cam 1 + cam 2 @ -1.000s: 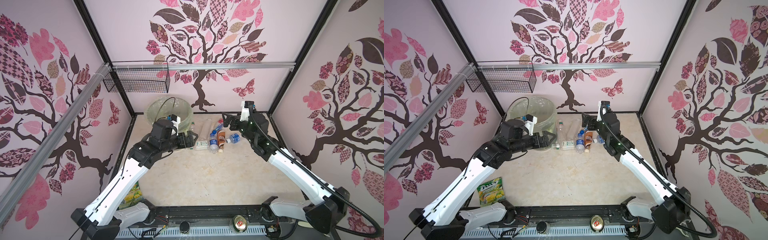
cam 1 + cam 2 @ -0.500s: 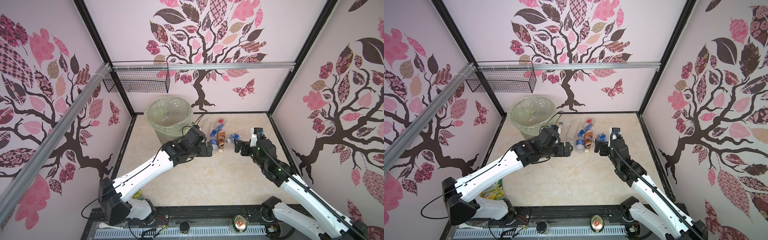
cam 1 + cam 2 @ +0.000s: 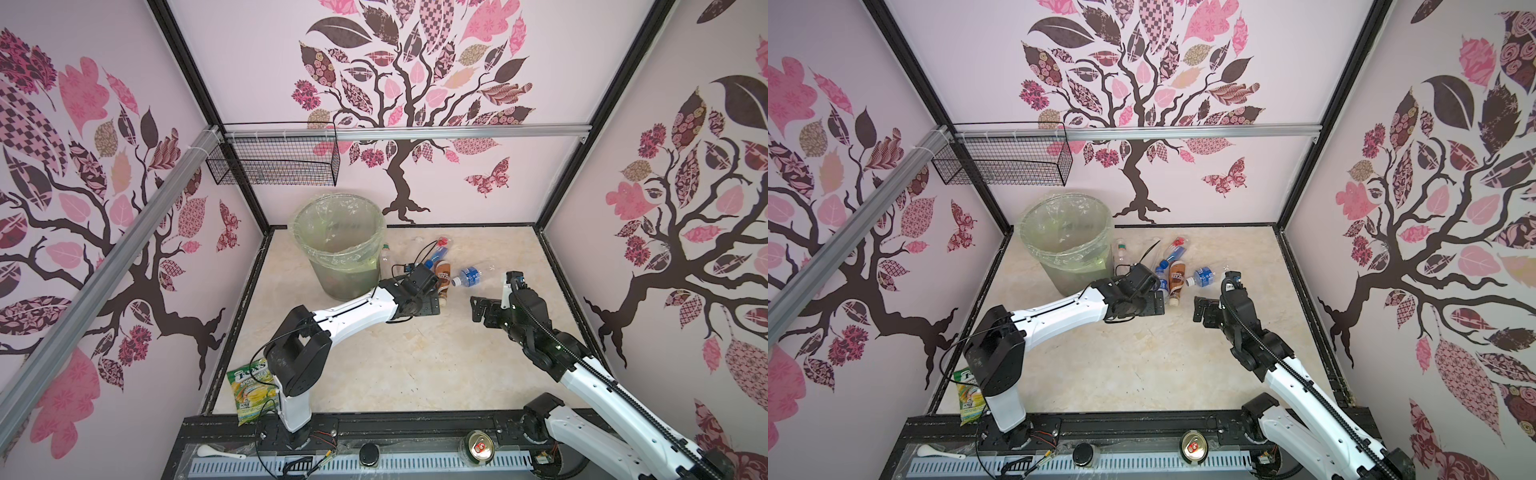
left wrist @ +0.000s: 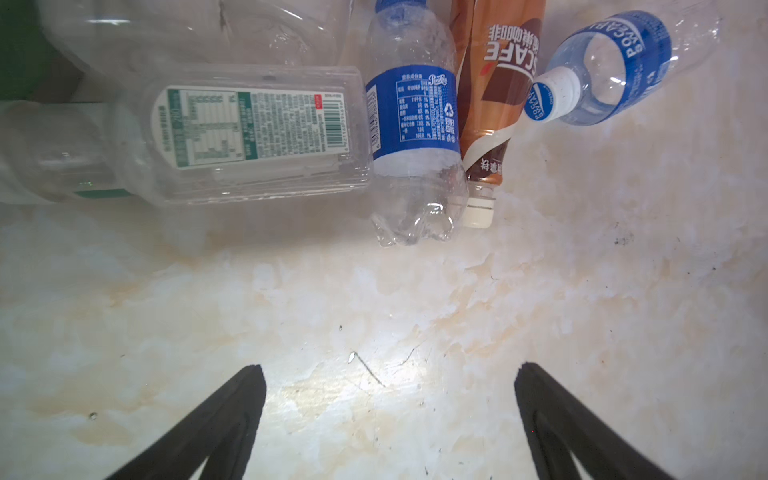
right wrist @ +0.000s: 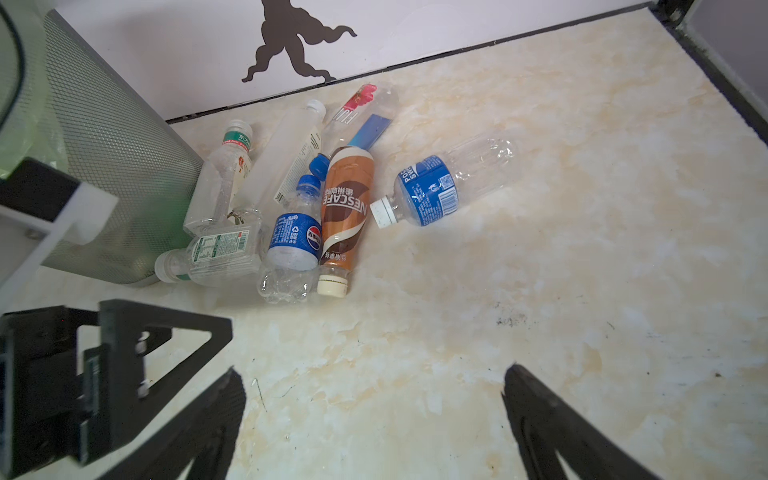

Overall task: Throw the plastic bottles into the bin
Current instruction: 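Lower left gripper over the Pepsi bottle and close on its body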

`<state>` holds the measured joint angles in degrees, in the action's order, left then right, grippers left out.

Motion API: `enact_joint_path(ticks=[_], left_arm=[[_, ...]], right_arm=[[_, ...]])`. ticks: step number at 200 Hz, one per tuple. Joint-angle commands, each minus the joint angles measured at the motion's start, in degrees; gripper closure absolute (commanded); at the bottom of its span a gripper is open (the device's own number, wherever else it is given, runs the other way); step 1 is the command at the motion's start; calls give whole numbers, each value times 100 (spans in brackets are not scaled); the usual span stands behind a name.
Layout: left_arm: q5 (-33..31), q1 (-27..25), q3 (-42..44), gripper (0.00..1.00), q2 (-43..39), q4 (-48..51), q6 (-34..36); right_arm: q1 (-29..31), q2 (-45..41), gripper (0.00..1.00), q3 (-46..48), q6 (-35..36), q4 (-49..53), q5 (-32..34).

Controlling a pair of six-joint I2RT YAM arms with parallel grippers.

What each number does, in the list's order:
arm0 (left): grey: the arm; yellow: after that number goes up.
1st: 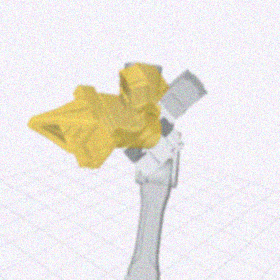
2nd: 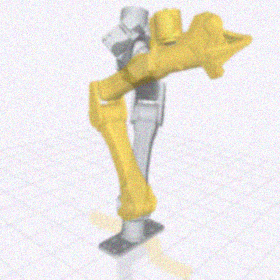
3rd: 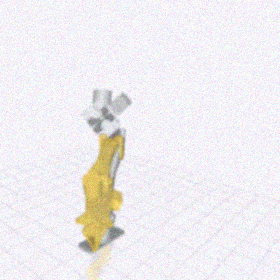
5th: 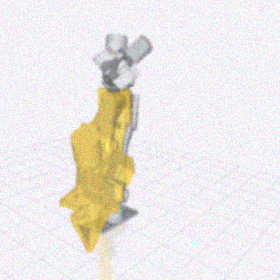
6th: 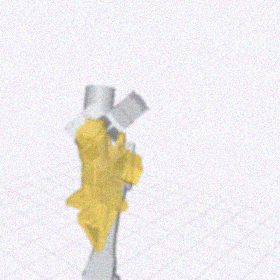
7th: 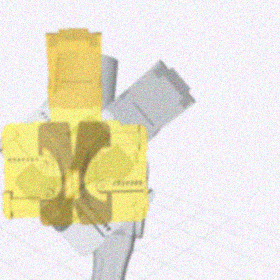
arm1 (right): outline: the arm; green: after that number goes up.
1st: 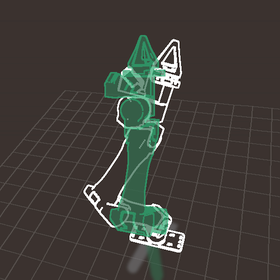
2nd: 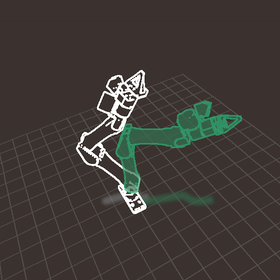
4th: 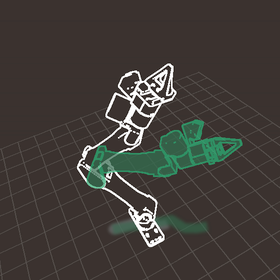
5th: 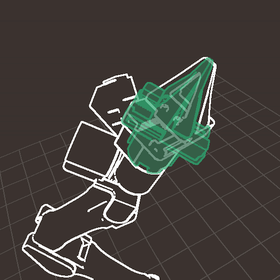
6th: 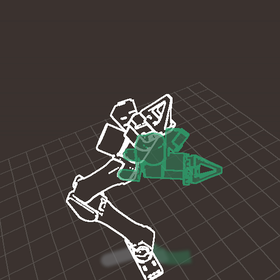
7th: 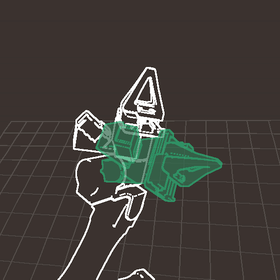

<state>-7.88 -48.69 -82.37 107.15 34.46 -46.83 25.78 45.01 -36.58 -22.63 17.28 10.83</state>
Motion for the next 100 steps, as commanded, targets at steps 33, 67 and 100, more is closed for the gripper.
enact_joint_path(ticks=[33, 67, 100], left_arm=[[210, 216, -587, 3, 699, -682, -513], [255, 303, -756, 4, 1028, -769, -569], [251, 427, -591, 6, 1122, -1037, -806]], right_arm=[[-38, -349, 1, -24, -139, 234, -188], [-47, -460, 1, -7, -97, 189, -133], [-47, -679, 0, 134, -109, 65, -141]])
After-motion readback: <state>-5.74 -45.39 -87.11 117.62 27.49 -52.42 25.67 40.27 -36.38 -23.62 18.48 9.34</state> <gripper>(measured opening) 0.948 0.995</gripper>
